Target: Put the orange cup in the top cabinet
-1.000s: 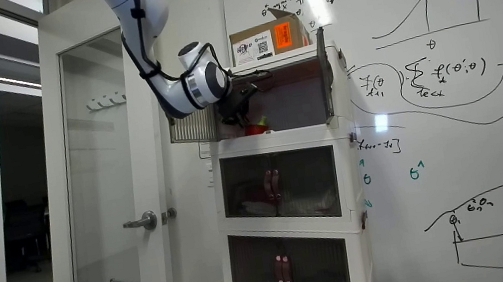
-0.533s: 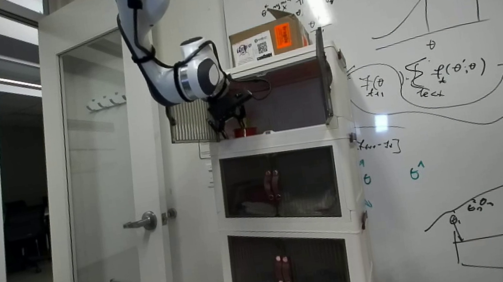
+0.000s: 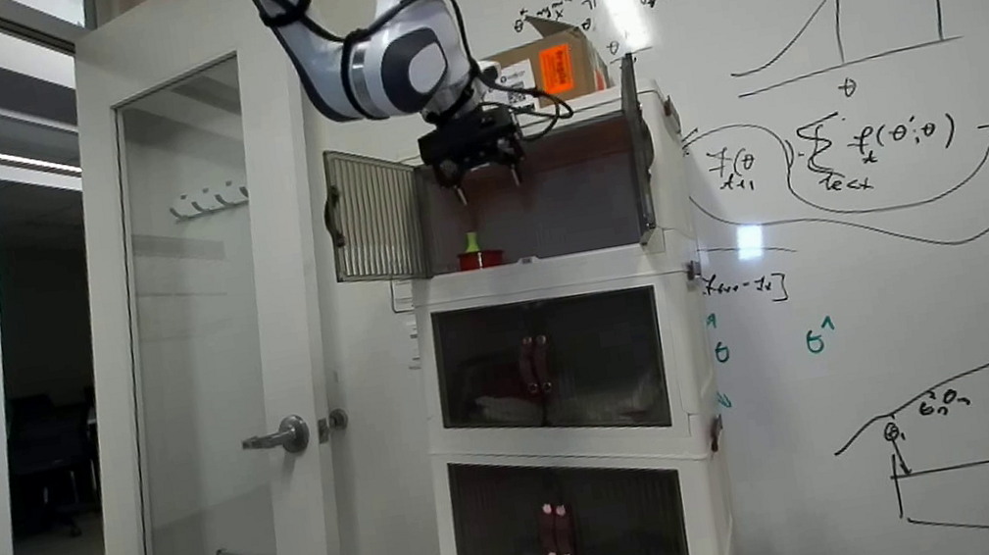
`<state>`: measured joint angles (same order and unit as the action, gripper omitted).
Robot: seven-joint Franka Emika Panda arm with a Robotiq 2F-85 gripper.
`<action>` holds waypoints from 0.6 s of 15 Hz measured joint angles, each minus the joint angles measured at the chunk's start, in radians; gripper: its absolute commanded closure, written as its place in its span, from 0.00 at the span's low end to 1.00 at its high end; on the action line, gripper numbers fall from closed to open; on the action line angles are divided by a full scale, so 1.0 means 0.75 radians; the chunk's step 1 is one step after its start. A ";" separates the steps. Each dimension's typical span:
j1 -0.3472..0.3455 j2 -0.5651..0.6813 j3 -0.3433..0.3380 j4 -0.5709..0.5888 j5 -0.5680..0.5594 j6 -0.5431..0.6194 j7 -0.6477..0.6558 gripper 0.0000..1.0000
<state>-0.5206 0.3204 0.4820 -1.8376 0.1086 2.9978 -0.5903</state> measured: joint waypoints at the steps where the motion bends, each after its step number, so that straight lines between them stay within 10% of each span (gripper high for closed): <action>1: -0.046 -0.045 0.012 -0.027 0.053 -0.032 0.001 0.00; 6: -0.187 -0.253 -0.066 -0.220 0.076 -0.333 0.004 0.00; 9: -0.054 -0.362 -0.335 -0.392 0.022 -0.426 0.027 0.00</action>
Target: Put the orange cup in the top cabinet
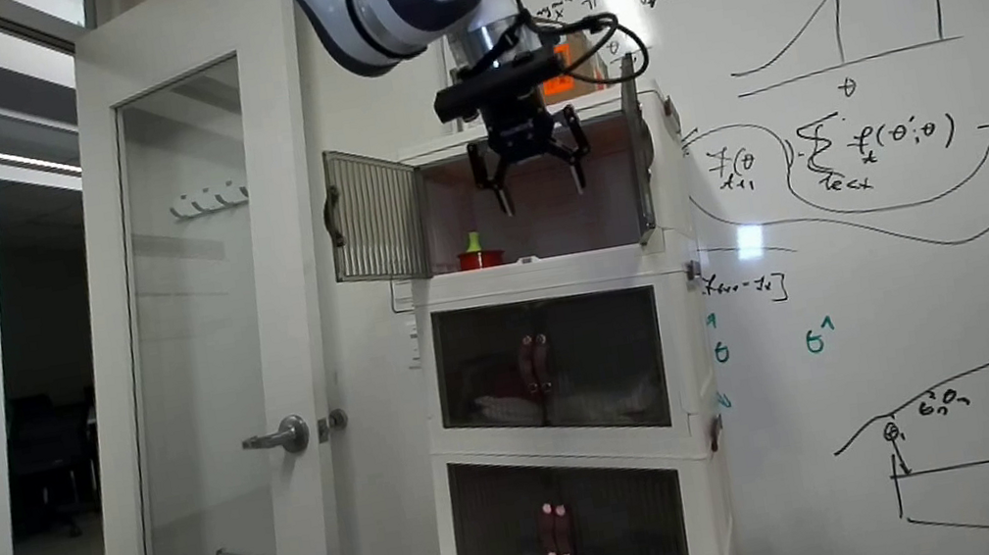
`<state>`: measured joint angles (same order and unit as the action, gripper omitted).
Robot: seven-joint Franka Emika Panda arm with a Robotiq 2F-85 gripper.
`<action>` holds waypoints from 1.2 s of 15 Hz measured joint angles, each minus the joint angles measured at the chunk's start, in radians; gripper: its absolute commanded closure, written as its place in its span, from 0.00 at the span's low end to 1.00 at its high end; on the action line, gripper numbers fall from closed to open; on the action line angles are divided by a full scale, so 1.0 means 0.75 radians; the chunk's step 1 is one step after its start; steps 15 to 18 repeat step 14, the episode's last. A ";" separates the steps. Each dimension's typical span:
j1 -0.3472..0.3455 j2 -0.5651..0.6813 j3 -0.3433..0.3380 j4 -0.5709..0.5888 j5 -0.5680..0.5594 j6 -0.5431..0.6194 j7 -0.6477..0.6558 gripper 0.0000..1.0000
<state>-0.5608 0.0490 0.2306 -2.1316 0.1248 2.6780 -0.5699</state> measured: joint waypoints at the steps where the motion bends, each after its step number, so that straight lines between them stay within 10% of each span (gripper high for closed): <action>1: 0.054 -0.040 -0.093 -0.066 -0.032 -0.034 0.031 0.00; 9: 0.427 -0.343 -0.413 -0.625 0.053 -0.234 0.071 0.00; 18: 0.456 -0.422 -0.433 -0.780 0.006 -0.219 0.191 0.00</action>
